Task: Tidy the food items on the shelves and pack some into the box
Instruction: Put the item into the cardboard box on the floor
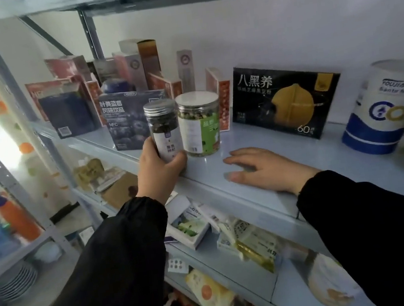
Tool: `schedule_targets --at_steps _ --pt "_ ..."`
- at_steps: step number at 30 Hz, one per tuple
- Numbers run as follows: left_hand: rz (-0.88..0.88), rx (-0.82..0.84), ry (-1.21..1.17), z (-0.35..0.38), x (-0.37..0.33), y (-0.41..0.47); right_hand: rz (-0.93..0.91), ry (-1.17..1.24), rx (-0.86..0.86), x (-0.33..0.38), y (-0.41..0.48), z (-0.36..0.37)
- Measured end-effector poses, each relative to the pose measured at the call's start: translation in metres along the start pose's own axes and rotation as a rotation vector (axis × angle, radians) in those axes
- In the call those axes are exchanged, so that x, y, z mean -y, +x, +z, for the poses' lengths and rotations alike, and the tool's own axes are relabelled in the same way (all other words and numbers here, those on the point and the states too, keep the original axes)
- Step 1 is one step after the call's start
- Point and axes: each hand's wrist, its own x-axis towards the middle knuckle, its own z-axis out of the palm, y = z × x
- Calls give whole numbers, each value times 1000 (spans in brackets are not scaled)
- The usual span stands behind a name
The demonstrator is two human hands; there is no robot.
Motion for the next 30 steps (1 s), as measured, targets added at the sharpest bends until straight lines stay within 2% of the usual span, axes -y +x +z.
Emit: schedule_targets --at_steps 3,5,7,10,12,16,18,23,26,30 --pt "107 7 -167 7 -15 -23 4 312 -105 5 -12 -2" --pt "179 147 -268 18 -31 -36 21 512 -153 6 -22 -5" --pt "206 277 -330 32 -48 -48 18 611 -214 -2 -30 -8" --pt "140 378 -395 64 -64 -61 25 969 -214 -19 -53 -15" --pt "43 393 -440 88 -73 -72 -1 1103 -190 -31 -70 -19" --pt "-264 469 -607 141 -94 -81 -17 1213 -217 -47 -97 -29" --pt "-357 492 -696 159 -104 -81 9 1216 -253 -58 -103 -33" --pt "-381 476 -735 173 -103 -79 84 1153 -310 -74 -99 -36" --pt "-364 388 -707 176 -98 -77 66 1144 -300 -75 -93 -36" --pt "-309 379 -676 181 -96 -77 30 1227 -273 -77 -92 -37"
